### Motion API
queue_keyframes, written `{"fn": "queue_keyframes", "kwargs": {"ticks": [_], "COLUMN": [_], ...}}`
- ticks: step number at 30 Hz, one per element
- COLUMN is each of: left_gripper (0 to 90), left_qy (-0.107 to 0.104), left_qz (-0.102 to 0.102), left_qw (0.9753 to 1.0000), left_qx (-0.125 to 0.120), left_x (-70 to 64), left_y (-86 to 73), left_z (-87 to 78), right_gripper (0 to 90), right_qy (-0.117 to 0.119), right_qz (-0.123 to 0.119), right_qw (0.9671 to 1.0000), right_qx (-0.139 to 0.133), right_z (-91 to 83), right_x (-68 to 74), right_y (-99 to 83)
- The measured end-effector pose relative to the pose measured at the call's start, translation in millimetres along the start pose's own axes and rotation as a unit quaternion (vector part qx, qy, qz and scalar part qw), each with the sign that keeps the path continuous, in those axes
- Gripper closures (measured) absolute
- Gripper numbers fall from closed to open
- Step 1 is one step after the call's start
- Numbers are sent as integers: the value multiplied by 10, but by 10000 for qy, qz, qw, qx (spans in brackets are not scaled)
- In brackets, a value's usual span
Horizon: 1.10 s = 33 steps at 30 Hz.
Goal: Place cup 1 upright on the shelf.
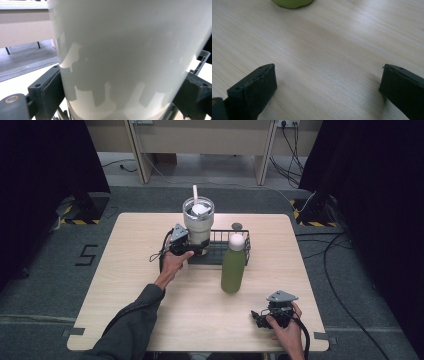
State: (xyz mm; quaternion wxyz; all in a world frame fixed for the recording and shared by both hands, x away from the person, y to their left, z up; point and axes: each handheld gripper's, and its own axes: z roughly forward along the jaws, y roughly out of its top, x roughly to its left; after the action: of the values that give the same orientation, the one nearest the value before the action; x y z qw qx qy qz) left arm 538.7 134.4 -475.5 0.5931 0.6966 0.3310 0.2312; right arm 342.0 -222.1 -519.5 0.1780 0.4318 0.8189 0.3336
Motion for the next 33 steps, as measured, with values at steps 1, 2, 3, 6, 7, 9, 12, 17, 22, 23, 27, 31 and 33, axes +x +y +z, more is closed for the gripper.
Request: {"fn": "queue_keyframes", "kwargs": {"ticks": [1,2,3,6,7,9,12,17,22,23,27,31,33], "left_gripper": [96,98,99,99,99,101,104,110,124,129,147,146,146], "left_qy": [-7,-15,-8,19,26,20,28,20,-1,-9,-30,-116,-106], "left_qz": [13,16,28,44,51,81,148,218,248,241,180,51,145], "left_qw": [10000,10000,10000,10000,10000,10000,9999,9998,9997,9997,9998,9999,9997], "left_qx": [6,4,-6,-5,6,21,22,25,5,11,32,80,141], "left_x": [2,4,3,-5,-8,-4,-7,-5,1,1,12,-31,-66], "left_y": [1,-1,-4,-5,-3,1,8,19,38,36,17,25,32], "left_z": [-5,-12,-20,-29,-35,-50,-72,-128,-197,-213,-286,-363,-409], "right_gripper": [12,13,12,12,12,12,13,12,12,12,11,11,10], "right_qy": [-1,0,-1,0,0,0,0,0,-1,-1,-2,-3,-6], "right_qz": [-3,-1,1,0,-1,2,1,-1,0,0,0,14,-15], "right_qw": [10000,10000,10000,10000,10000,10000,10000,10000,10000,10000,10000,10000,10000], "right_qx": [-1,1,0,1,1,2,1,1,1,1,1,6,0], "right_z": [0,0,0,0,0,0,0,0,0,0,1,0,2], "right_x": [-1,0,0,0,0,0,0,0,0,0,-1,1,-4], "right_y": [0,0,0,0,0,0,0,0,0,0,0,0,1]}}
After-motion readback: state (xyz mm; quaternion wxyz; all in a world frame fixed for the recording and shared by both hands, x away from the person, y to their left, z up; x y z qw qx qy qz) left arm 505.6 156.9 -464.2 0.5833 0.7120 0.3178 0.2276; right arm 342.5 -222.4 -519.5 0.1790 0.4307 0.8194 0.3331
